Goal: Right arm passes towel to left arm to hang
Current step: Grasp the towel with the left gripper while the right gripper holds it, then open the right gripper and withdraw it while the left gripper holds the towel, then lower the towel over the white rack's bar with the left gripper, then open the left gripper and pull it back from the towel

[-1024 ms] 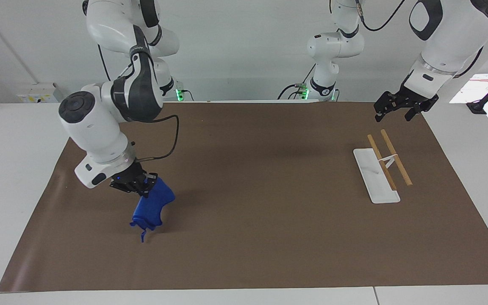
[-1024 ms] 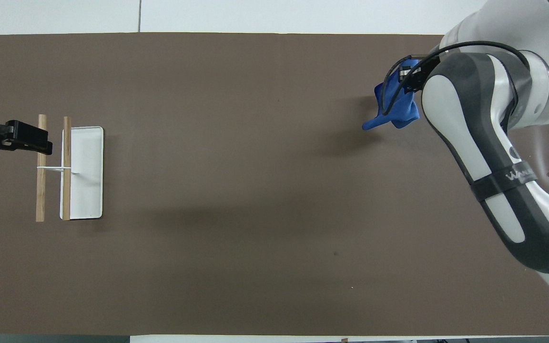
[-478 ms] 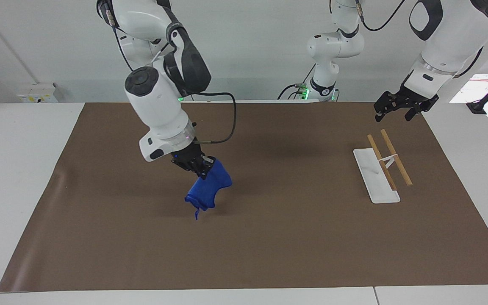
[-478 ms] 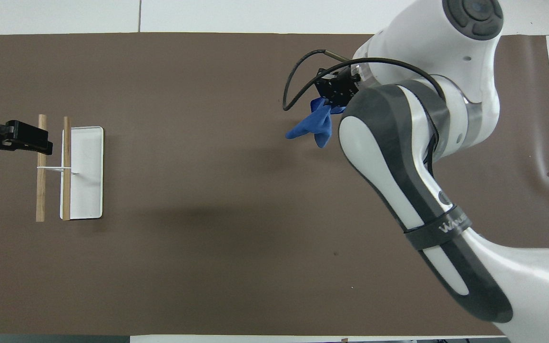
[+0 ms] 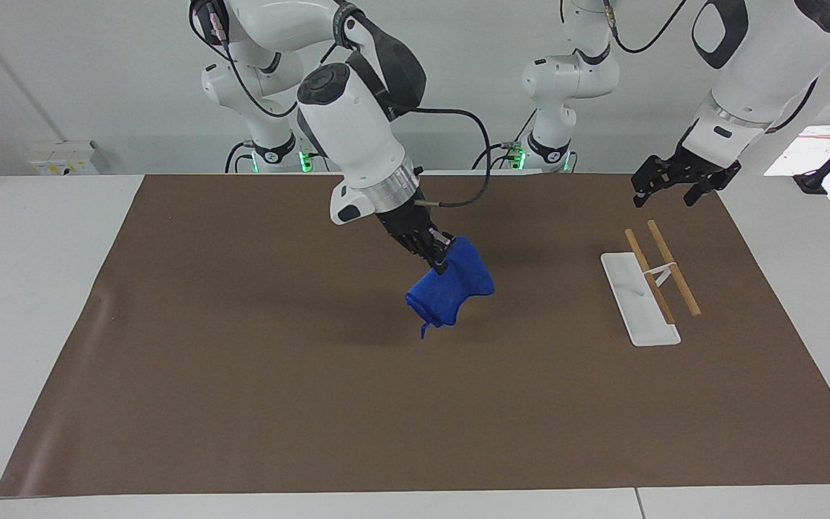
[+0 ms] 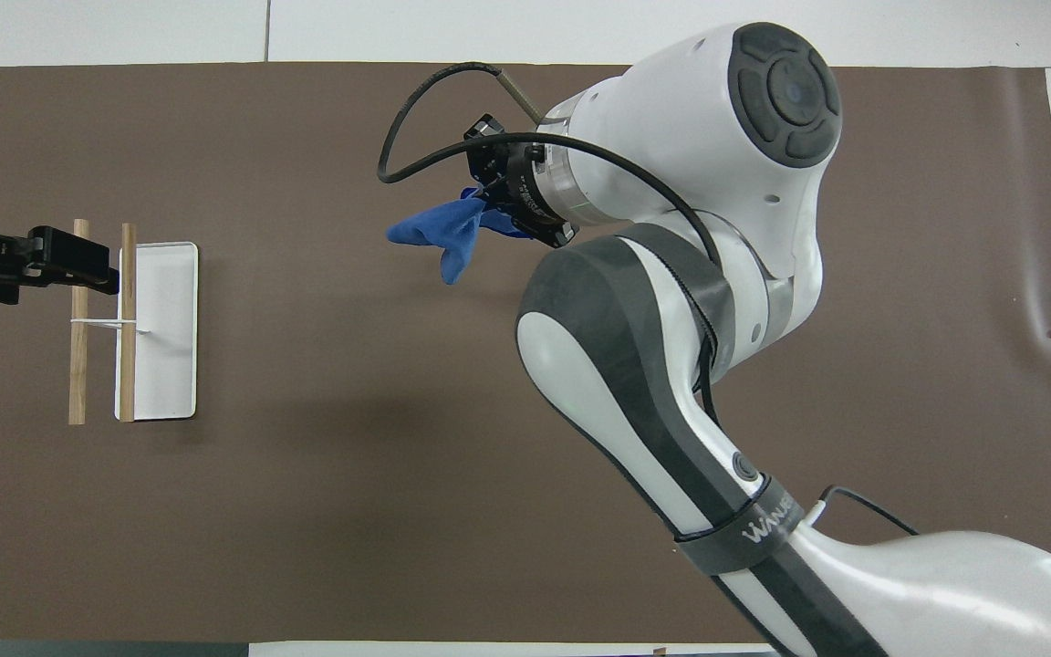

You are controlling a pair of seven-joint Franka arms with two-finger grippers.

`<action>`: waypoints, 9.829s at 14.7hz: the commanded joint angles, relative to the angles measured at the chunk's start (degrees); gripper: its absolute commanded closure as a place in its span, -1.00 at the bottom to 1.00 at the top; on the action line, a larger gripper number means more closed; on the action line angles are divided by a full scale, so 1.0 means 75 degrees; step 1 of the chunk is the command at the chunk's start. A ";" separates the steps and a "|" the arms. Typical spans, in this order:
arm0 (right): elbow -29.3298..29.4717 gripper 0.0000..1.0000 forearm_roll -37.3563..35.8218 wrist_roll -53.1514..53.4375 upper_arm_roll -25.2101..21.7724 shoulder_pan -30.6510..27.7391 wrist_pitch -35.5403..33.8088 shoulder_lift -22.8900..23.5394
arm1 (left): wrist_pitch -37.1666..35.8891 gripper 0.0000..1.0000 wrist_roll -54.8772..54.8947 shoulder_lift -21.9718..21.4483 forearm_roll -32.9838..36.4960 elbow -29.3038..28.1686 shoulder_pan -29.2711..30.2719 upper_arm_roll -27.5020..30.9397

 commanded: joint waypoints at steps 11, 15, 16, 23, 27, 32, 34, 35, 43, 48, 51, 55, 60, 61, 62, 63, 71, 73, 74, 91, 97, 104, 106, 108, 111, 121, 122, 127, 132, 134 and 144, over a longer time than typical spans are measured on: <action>-0.0224 1.00 0.0562 0.1644 0.0014 0.0842 0.1419 0.0121 | 0.3125 -1.00 -0.5511 -0.0010 -0.3327 -0.2104 -0.0515 0.0018; -0.0212 1.00 0.0725 0.1865 0.0014 0.0865 0.1535 0.0121 | 0.3691 -1.00 -0.5701 0.0447 -0.3903 -0.2188 -0.0655 0.0018; -0.0224 1.00 0.0737 0.1866 0.0014 0.0911 0.1594 0.0121 | 0.3703 -1.00 -0.5712 0.0552 -0.4020 -0.2211 -0.0667 0.0018; -0.0224 1.00 0.0737 0.1855 0.0014 0.0935 0.1594 0.0132 | 0.4148 -0.53 -0.6029 0.0799 -0.4466 -0.2200 -0.0890 0.0018; -0.0224 1.00 0.0737 0.1855 0.0014 0.0924 0.1606 0.0132 | 0.4160 1.00 -0.6029 0.0799 -0.4478 -0.2200 -0.0866 0.0018; -0.0224 1.00 0.0737 0.1855 0.0014 0.0924 0.1606 0.0132 | 0.4055 1.00 -0.6041 0.0752 -0.4478 -0.2118 -0.0820 0.0030; -0.0224 1.00 0.0737 0.1855 0.0014 0.0924 0.1606 0.0132 | 0.4066 1.00 -0.6041 0.0682 -0.4454 -0.2095 -0.0854 0.0041; -0.0224 1.00 0.0737 0.1855 0.0014 0.0912 0.1606 0.0132 | 0.4101 1.00 -0.6041 0.0659 -0.4420 -0.2071 -0.0866 0.0053; -0.0224 1.00 0.0737 0.1820 0.0014 0.0877 0.1606 0.0132 | 0.4172 1.00 -0.5865 0.0459 -0.3976 -0.1966 -0.0890 0.0053; -0.0177 -1.00 0.0609 0.1750 0.0002 0.0818 0.1478 0.0132 | 0.4301 1.00 -0.5853 0.0401 -0.3716 -0.1872 -0.0890 0.0041; -0.0083 -1.00 -0.0289 0.1552 -0.0033 0.0678 0.1105 0.0121 | 0.4301 1.00 -0.5632 0.0261 -0.3635 -0.1872 -0.0878 0.0053; -0.0083 -1.00 -0.1430 -0.1253 -0.0080 0.0130 -0.0112 0.0074 | 0.4371 1.00 -0.5443 0.0143 -0.2794 -0.1603 -0.0761 0.0111; -0.0083 -1.00 -0.1958 -0.5158 -0.0092 -0.1534 -0.1871 -0.0230 | 0.4617 1.00 -0.4414 0.0131 -0.1220 -0.1673 -0.0224 0.0135; -0.0095 -1.00 -0.2027 -0.5675 -0.0092 -0.1851 -0.2187 -0.0324 | 0.4664 1.00 -0.4238 0.0120 -0.1069 -0.1719 -0.0129 0.0147; -0.0083 -1.00 -0.2121 -0.6017 -0.0092 -0.2167 -0.2434 -0.0406 | 0.4803 1.00 -0.4120 0.0073 -0.0673 -0.1789 -0.0012 0.0135; -0.0095 -1.00 -0.2226 -0.6241 -0.0092 -0.2437 -0.2622 -0.0465 | 0.5014 1.00 -0.3968 0.0026 -0.0333 -0.1929 0.0128 0.0135; -0.0374 -1.00 -0.2813 -0.8339 -0.0080 -0.4020 -0.4662 -0.1647 | 0.6914 1.00 -0.2245 -0.0677 -0.0165 -0.3137 0.0855 0.0135; -0.0842 -1.00 -0.2825 -0.8364 -0.0092 -0.4162 -0.4745 -0.2115 | 0.6926 1.00 -0.2080 -0.0852 -0.0154 -0.3242 0.0962 0.0147; -0.1065 -1.00 -0.2837 -0.8364 -0.0092 -0.4220 -0.4745 -0.2292 | 0.6937 1.00 -0.2056 -0.1016 -0.0026 -0.3440 0.0997 0.0147; -0.2427 -1.00 -0.2884 -0.9091 -0.0806 -0.4314 -0.4312 -0.3443 | 0.6950 1.00 0.1411 -0.1756 0.0257 -0.4837 0.1841 0.0123; -0.2345 -1.00 -0.2625 -0.9137 -0.0806 -0.4386 -0.4288 -0.3407 | 0.6504 1.00 0.2596 -0.1744 0.0257 -0.4849 0.2169 0.0135; -0.2392 -1.00 -0.2684 -0.9091 -0.0795 -0.4444 -0.4405 -0.3442 | 0.6480 1.00 0.2936 -0.1393 0.0257 -0.4848 0.2602 0.0135; -0.2392 -1.00 -0.2684 -0.9091 -0.0783 -0.4444 -0.4406 -0.3442 | 0.6539 1.00 0.2936 -0.1217 0.0257 -0.4825 0.2626 0.0135; -0.2392 -1.00 -0.2673 -0.9091 -0.0783 -0.4455 -0.4406 -0.3442 | 0.6574 1.00 0.2936 -0.1053 0.0245 -0.4813 0.2638 0.0135; -0.2392 -1.00 -0.2673 -0.9091 -0.0783 -0.4455 -0.4406 -0.3442 | 0.6598 1.00 0.2948 -0.0866 0.0256 -0.4813 0.2696 0.0135; -0.2392 -1.00 -0.2673 -0.9091 -0.0783 -0.4455 -0.4406 -0.3442 | 0.6855 1.00 0.3100 -0.0244 0.0257 -0.4825 0.2930 0.0135; -0.2392 -1.00 -0.2673 -0.9091 -0.0783 -0.4455 -0.4406 -0.3442 | 0.6890 1.00 0.3100 -0.0186 0.0257 -0.4825 0.2931 0.0135; -0.2392 -1.00 -0.2673 -0.9091 -0.0783 -0.4455 -0.4406 -0.3442 | 0.6832 1.00 0.3100 -0.0127 0.0256 -0.4860 0.2919 0.0135; -0.2392 -1.00 -0.2673 -0.9091 -0.0783 -0.4455 -0.4406 -0.3442 | 0.6762 -0.73 0.3100 -0.0127 0.0257 -0.4849 0.2919 0.0135; -0.2392 -1.00 -0.2673 -0.9091 -0.0783 -0.4455 -0.4406 -0.3442 | 0.6750 -1.00 0.3088 -0.0127 0.0257 -0.4837 0.2931 0.0135; -0.2392 -1.00 -0.2684 -0.9091 -0.0783 -0.4455 -0.4406 -0.3442 | 0.4374 -1.00 0.2400 -0.0009 0.0257 -0.2683 0.1761 0.0112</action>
